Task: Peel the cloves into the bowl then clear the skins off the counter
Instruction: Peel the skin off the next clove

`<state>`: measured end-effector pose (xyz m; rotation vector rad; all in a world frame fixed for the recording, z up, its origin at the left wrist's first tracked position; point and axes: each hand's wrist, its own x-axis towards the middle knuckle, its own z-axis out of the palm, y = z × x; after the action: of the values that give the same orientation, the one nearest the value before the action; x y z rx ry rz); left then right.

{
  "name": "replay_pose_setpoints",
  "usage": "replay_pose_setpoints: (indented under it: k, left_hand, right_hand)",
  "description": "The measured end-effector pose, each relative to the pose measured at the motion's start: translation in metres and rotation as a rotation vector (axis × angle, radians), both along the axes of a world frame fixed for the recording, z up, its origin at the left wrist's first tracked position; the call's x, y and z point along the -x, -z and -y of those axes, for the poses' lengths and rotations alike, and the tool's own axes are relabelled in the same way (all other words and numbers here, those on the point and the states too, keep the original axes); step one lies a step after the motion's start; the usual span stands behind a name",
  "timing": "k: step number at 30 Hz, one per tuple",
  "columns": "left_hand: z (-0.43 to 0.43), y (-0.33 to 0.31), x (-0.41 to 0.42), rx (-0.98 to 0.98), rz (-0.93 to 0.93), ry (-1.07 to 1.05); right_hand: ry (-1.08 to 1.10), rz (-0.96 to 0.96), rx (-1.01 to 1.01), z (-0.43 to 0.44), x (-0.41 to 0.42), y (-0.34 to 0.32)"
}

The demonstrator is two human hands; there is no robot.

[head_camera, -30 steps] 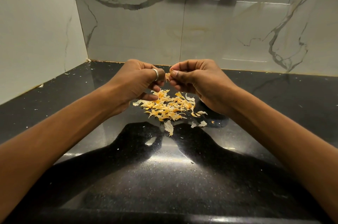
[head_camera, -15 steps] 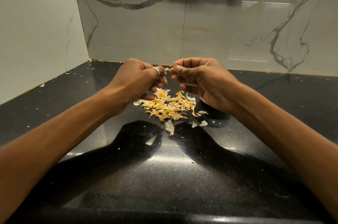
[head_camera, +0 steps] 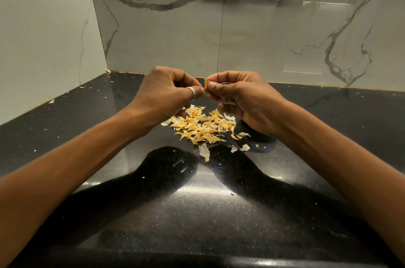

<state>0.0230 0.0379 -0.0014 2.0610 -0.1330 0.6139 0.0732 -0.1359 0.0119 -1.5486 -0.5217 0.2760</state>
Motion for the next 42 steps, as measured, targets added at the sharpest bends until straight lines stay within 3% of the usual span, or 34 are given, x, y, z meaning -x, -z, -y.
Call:
replay_pose_setpoints:
  k: [26, 42]
  left_hand:
    - [-0.0066, 0.0014, -0.0030, -0.090, 0.076, -0.101]
    - [-0.0019, 0.0028, -0.0020, -0.027, 0.007, -0.012]
  right_hand:
    - [0.010, 0.129, 0.146, 0.0009, -0.0001, 0.0011]
    - [0.008, 0.210, 0.171, -0.0014, -0.0005, 0.0069]
